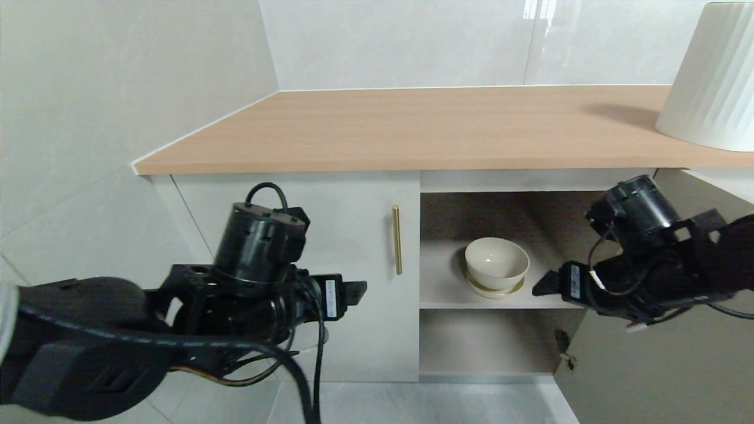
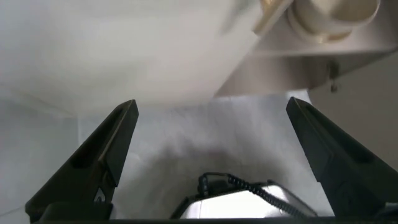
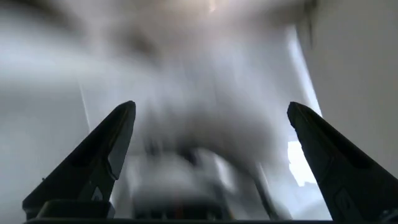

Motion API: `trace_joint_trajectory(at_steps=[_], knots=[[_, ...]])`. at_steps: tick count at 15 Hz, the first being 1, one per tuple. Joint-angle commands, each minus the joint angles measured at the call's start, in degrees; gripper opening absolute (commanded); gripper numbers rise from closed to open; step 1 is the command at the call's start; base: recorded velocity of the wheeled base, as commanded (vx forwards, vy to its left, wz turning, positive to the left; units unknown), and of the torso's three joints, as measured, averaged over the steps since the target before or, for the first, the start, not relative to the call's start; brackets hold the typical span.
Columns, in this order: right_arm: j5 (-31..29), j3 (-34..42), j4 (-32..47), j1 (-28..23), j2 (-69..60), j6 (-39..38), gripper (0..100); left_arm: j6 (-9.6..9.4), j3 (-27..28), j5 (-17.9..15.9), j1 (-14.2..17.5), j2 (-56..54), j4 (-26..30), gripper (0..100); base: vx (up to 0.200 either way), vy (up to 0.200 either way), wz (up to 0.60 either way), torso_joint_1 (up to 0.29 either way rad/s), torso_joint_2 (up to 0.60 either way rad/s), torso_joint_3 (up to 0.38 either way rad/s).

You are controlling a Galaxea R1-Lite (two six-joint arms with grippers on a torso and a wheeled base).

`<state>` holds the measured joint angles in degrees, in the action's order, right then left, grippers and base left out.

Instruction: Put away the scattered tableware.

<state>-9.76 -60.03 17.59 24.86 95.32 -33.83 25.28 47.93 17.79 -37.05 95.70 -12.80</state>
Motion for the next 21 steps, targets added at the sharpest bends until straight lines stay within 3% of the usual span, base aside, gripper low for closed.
trace_joint_trajectory(at_steps=[1,4,7,12,21], knots=[[1.2,3.9,3.6,4.7,-10.6,1.7,100,-0.15,-5.9,-0.5,0.7,-11.3,2.4,100,0.0,0.0,0.0,0.0,0.0,0.0],[-0.1,8.6,3.3,7.0,-12.9,1.9,100,-0.15,-10.6,-1.4,-0.5,-18.3,7.4,100,0.0,0.0,0.0,0.0,0.0,0.0],[-0.2,8.3,3.3,7.0,-12.8,1.9,100,0.29,-12.8,-1.4,-0.5,-18.4,7.7,100,-0.133,0.0,0.0,0.005,0.0,0.002],[-0.2,8.6,3.3,7.0,-12.7,1.9,100,1.52,-13.6,-1.2,-2.4,-17.1,7.6,100,-0.2,0.0,0.0,0.003,0.0,0.001],[0.0,8.7,3.3,7.3,-12.6,1.8,100,1.52,-13.6,-0.9,-2.4,-17.4,7.5,100,-0.2,0.0,0.0,0.001,0.0,0.001]])
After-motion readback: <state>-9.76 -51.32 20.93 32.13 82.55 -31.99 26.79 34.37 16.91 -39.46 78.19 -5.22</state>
